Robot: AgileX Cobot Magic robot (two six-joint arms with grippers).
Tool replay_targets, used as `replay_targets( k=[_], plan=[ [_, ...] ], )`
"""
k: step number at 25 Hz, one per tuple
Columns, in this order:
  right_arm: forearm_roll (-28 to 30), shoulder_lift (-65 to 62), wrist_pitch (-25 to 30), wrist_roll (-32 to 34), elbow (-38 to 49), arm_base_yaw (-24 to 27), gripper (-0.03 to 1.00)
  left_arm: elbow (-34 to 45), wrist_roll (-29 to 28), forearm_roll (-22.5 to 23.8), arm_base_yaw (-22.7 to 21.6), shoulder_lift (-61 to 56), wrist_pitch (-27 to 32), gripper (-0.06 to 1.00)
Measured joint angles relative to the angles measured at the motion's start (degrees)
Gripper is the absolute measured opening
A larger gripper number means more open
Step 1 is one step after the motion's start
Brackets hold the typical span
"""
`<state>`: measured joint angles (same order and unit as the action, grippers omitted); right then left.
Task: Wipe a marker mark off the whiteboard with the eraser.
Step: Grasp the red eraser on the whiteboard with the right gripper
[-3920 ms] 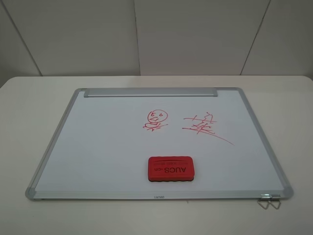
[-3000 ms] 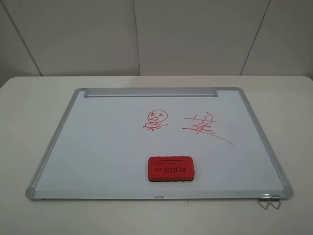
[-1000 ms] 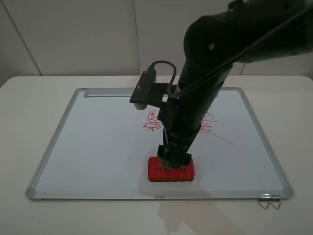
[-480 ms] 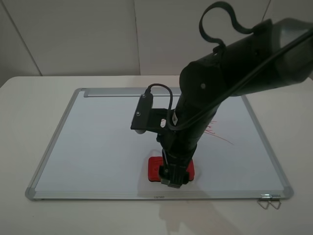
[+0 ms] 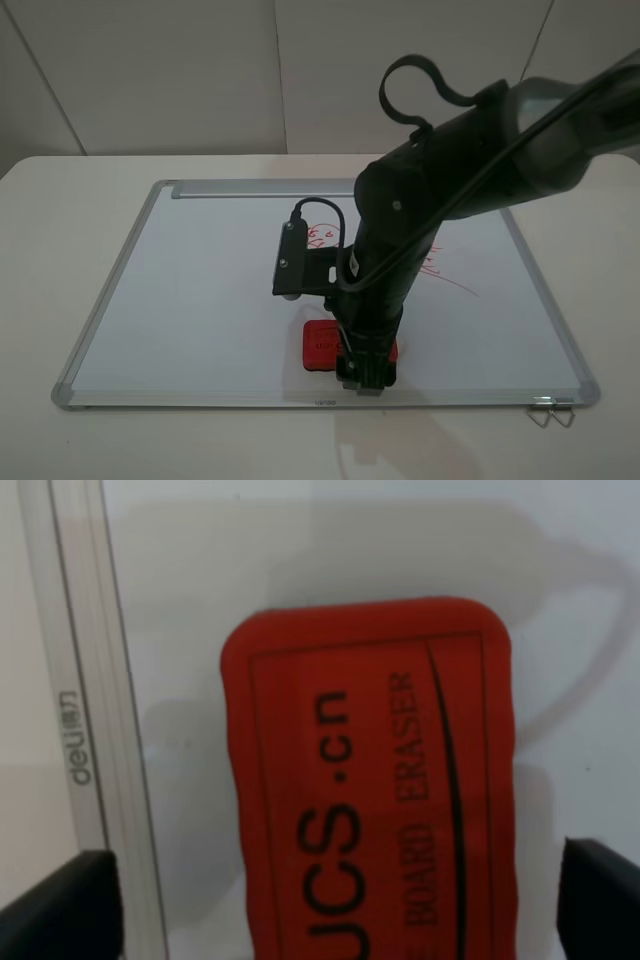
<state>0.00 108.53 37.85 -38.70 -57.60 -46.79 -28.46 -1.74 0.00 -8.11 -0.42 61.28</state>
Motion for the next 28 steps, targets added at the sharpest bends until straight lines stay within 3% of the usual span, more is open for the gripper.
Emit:
replay_targets(
  k=[23,27,28],
  plan=[
    [1.5,3.0,-4.1,-0.1,0.0,0.7,0.71,0.0,0.0,0.0,0.0,0.0,0.0,0.77],
    [1.5,3.0,-4.7,-0.1,0.0,0.7,0.5,0.0,0.0,0.0,0.0,0.0,0.0,0.77],
    [1.5,3.0,-4.7,-0.1,0.0,0.7,0.5,0.0,0.0,0.0,0.0,0.0,0.0,0.77]
  ],
)
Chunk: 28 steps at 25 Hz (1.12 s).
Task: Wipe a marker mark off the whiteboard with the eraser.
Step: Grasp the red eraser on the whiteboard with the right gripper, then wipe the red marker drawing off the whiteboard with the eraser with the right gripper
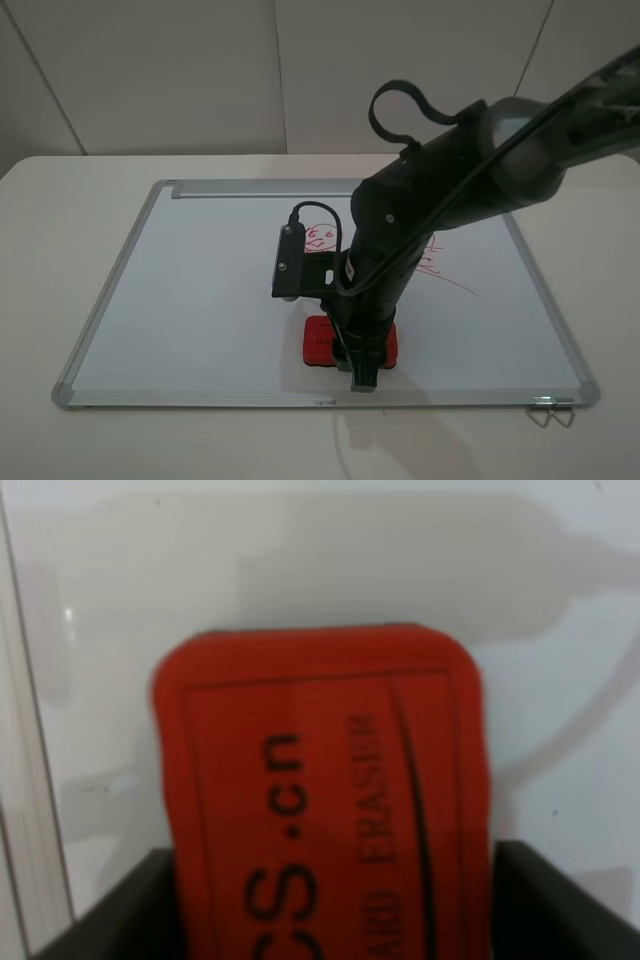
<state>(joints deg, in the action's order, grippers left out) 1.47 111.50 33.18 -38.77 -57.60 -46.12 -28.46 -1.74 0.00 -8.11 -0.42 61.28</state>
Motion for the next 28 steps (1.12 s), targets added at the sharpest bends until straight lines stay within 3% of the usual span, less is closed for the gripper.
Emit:
replay_targets(
  k=[12,20,28],
  plan=[
    [0.0,0.0,0.3,0.0,-0.1,0.0,0.5,0.0,0.0,0.0,0.0,0.0,0.0,0.77],
    [-1.5,-1.4,11.8,0.8,-10.6,0.0,0.5,0.0,0.0,0.0,0.0,0.0,0.0,0.77],
    [-0.7,4.5,20.5,17.0,-29.0,1.5,0.5,0.0,0.0,0.0,0.0,0.0,0.0,0.77]
  ],
)
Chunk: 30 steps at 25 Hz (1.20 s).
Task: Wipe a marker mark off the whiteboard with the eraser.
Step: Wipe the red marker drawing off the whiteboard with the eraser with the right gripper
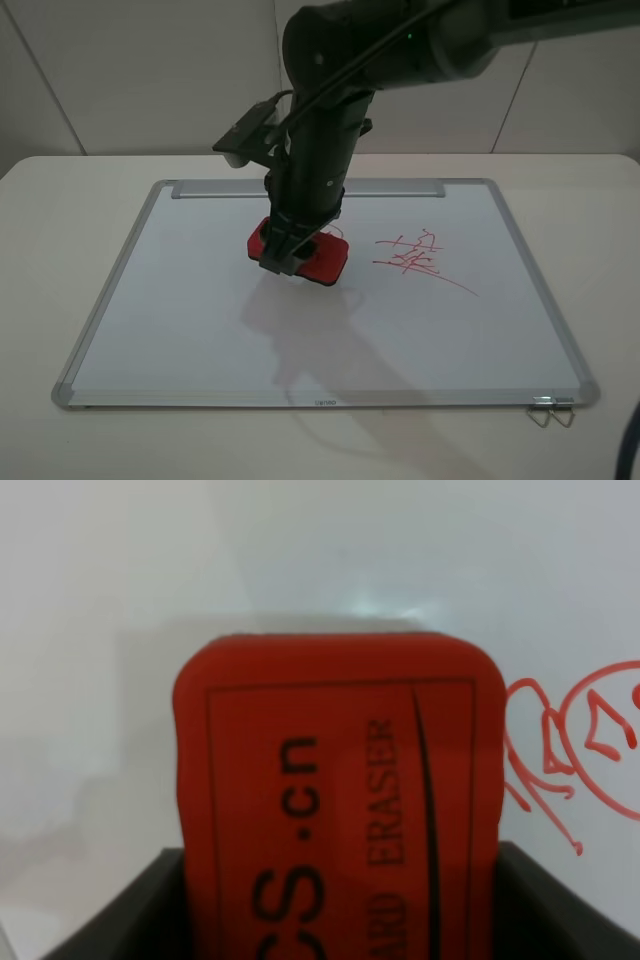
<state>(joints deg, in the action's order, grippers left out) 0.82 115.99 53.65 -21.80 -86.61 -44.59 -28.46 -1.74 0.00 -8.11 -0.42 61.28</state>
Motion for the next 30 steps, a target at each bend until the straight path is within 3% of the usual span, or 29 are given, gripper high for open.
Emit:
replay_targets(
  k=[4,11,19,30],
  plan=[
    [2.9,10.6,6.2,8.8,-13.4,1.1,0.5,0.0,0.0,0.0,0.0,0.0,0.0,0.77],
    [3.6,19.6,6.8,20.0,-25.9,1.2,0.5,0.0,0.0,0.0,0.0,0.0,0.0,0.77],
    [7.4,22.3,6.2,27.0,-26.5,1.2,0.5,0.0,0.0,0.0,0.0,0.0,0.0,0.77],
    [6.2,24.5,6.2,28.4,-26.5,2.5,0.5,0.0,0.0,0.0,0.0,0.0,0.0,0.77]
  ],
)
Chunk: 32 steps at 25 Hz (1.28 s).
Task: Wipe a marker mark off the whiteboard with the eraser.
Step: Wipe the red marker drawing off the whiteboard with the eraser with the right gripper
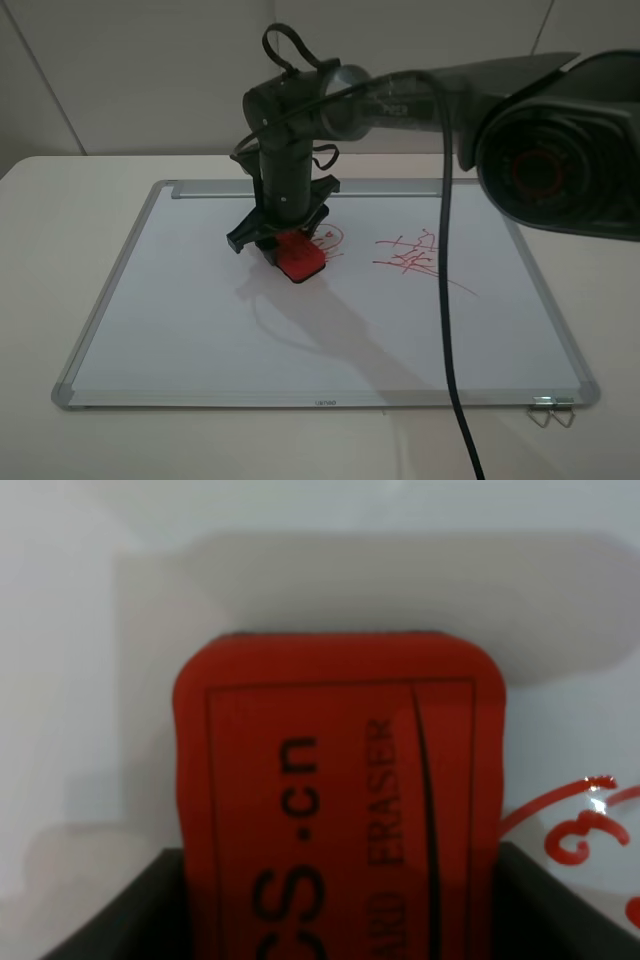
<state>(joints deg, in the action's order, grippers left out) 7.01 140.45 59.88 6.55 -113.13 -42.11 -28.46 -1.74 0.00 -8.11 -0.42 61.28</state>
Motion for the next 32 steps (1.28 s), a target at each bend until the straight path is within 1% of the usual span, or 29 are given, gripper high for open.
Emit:
replay_targets(
  k=[8,22,27,32],
  plan=[
    [-0.7,0.1,-0.3,0.1,0.1,2.3,0.5,0.0,0.0,0.0,0.0,0.0,0.0,0.77],
    [-0.9,0.3,-1.1,0.1,0.1,11.3,0.5,0.0,0.0,0.0,0.0,0.0,0.0,0.77],
    [-1.1,0.3,-1.3,0.1,0.1,12.0,0.5,0.0,0.0,0.0,0.0,0.0,0.0,0.77],
    [-1.3,0.4,-1.3,0.1,0.1,11.0,0.5,0.0,0.0,0.0,0.0,0.0,0.0,0.77]
  ],
)
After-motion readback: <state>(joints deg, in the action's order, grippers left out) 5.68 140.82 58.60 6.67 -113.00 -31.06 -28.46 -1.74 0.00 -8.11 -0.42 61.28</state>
